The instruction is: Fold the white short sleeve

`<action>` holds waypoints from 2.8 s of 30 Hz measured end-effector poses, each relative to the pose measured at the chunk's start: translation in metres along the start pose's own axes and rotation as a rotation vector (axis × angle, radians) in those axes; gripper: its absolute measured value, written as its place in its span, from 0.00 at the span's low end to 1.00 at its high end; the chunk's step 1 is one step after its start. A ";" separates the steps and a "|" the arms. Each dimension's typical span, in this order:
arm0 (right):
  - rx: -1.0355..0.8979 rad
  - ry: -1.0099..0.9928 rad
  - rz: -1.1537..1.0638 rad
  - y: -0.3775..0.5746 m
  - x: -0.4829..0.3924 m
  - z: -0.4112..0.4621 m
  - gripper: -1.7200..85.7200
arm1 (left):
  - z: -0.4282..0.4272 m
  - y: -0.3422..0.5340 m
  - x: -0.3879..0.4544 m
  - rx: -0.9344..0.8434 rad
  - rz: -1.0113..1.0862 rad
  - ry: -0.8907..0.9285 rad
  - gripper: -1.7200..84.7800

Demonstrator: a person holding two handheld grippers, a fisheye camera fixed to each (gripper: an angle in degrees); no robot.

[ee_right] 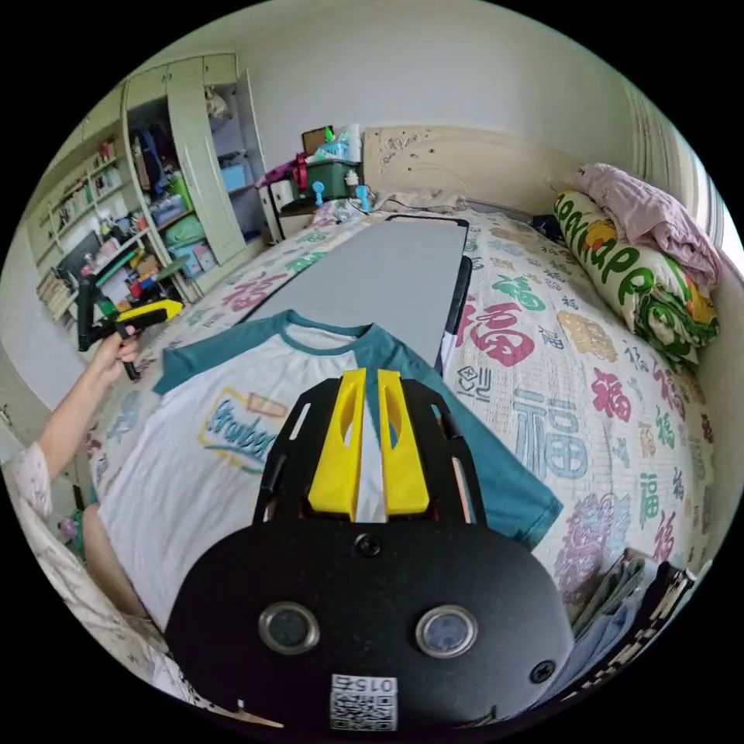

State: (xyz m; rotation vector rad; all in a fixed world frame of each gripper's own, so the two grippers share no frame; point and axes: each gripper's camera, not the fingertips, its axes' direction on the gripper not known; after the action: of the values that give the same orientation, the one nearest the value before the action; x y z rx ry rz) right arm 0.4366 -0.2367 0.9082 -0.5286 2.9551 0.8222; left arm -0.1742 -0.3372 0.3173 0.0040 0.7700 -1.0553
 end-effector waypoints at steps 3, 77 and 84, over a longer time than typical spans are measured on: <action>0.057 -0.149 0.007 0.097 -0.027 -0.146 0.08 | -0.130 0.093 0.007 -0.007 0.023 0.080 0.08; -0.218 -0.021 0.396 0.355 -0.243 -0.378 0.13 | -0.442 0.246 -0.111 -0.149 -0.689 0.305 0.01; -0.427 -0.258 0.514 0.313 -0.167 -0.329 0.11 | -0.435 0.227 -0.107 -0.166 -0.692 0.304 0.01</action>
State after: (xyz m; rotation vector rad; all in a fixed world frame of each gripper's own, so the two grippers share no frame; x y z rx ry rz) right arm 0.5108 -0.0996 1.3667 0.3395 2.6944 1.4503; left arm -0.2716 0.0182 -0.0238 -0.2654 1.1762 -1.6645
